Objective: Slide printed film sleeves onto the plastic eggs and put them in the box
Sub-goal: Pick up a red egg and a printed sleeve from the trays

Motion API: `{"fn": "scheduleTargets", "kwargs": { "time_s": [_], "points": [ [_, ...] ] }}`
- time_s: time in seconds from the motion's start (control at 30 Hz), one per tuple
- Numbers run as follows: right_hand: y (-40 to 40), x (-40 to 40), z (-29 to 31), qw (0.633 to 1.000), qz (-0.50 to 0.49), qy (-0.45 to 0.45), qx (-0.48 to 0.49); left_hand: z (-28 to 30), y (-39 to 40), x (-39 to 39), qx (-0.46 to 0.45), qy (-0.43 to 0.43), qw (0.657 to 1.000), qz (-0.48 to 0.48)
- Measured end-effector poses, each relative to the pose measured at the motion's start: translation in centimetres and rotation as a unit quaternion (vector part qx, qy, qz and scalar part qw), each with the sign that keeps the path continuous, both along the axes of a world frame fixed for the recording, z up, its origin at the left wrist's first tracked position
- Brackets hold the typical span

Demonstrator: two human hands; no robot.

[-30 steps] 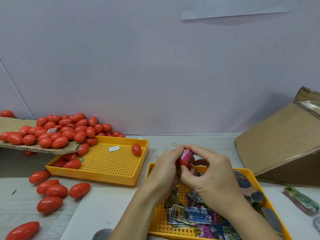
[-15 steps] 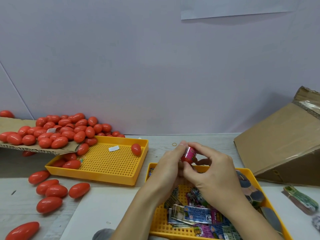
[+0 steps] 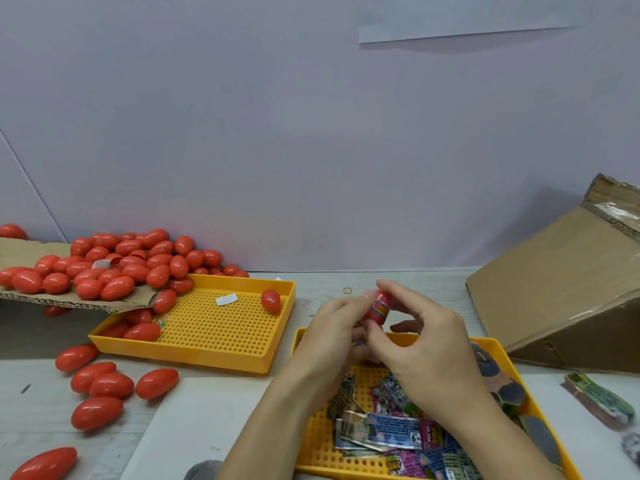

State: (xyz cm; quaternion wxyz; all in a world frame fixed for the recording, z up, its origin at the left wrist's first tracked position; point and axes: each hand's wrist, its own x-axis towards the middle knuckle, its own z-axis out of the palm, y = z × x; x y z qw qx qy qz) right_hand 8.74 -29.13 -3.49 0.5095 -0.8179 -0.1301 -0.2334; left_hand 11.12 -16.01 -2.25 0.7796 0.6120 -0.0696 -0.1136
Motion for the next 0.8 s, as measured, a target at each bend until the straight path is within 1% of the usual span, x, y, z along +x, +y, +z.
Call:
{"fn": "scheduleTargets", "kwargs": {
  "time_s": [0.1, 0.17, 0.37, 0.47, 0.57, 0.63, 0.67, 0.73, 0.77, 0.8],
  "points": [
    [0.2, 0.1, 0.0, 0.999, 0.010, 0.013, 0.033, 0.7, 0.2, -0.3, -0.109, 0.055, 0.992, -0.020],
    [0.2, 0.1, 0.1, 0.999, 0.003, 0.008, 0.031, 1.0, 0.3, -0.5, -0.145, 0.077, 0.986, -0.041],
    [0.1, 0.1, 0.2, 1.000, -0.010, -0.003, -0.001, 0.8, 0.4, -0.3, -0.147, 0.092, 0.984, -0.025],
    [0.1, 0.2, 0.1, 1.000, -0.008, 0.012, -0.006, 0.7, 0.6, 0.0, -0.136, 0.081, 0.987, 0.005],
    [0.3, 0.0, 0.0, 0.999, -0.014, 0.029, -0.002, 0.4, 0.7, 0.4, -0.105, 0.045, 0.990, 0.088],
    [0.5, -0.1, 0.1, 0.999, -0.043, 0.018, -0.029, 0.2, 0.7, 0.4, -0.060, 0.004, 0.987, 0.149],
    [0.6, -0.1, 0.2, 0.997, -0.056, 0.006, -0.045, 0.1, 0.6, 0.3, -0.019, -0.025, 0.986, 0.163],
    [0.7, -0.1, 0.3, 0.995, -0.073, -0.017, -0.070, 0.1, 0.2, 0.0, 0.083, -0.079, 0.981, 0.158],
    [0.7, -0.1, 0.4, 0.994, -0.079, -0.023, -0.078, 0.1, 0.1, -0.2, 0.116, -0.094, 0.977, 0.150],
    [0.7, -0.1, 0.4, 0.993, -0.086, -0.023, -0.081, 0.3, -0.1, -0.4, 0.127, -0.099, 0.977, 0.141]
  ]
}}
